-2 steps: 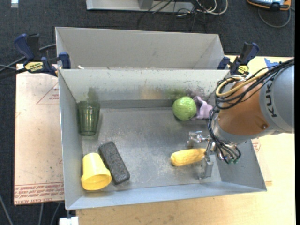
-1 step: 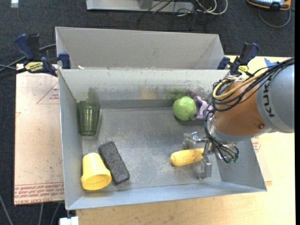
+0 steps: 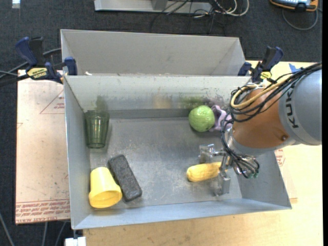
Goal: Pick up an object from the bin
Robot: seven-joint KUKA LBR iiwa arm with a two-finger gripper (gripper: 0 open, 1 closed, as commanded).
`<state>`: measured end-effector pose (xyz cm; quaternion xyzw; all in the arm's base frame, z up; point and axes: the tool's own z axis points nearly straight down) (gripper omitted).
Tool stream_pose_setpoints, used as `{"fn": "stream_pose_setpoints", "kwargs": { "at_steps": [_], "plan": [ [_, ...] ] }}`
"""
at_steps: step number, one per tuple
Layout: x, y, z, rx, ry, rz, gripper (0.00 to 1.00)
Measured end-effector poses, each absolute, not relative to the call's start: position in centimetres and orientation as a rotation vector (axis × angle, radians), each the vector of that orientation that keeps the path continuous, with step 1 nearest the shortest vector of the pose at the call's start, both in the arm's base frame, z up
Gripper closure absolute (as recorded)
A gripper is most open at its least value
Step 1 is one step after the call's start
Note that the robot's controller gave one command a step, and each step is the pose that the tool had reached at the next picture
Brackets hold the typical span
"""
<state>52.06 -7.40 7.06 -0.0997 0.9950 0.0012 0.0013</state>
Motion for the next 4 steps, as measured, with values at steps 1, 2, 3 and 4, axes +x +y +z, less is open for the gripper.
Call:
{"fn": "stream_pose_setpoints", "kwargs": {
  "at_steps": [1, 2, 3, 4],
  "plan": [
    [50.9, -7.8, 7.0, -0.130, 3.136, 0.005, 0.00],
    [50.1, -7.0, 7.0, -0.016, 3.138, 0.005, 0.00],
    [50.3, -6.2, 7.0, 0.194, 3.132, 0.007, 0.00],
    [51.3, -4.8, 7.0, 0.170, 3.132, 0.006, 1.00]
  ]
}}
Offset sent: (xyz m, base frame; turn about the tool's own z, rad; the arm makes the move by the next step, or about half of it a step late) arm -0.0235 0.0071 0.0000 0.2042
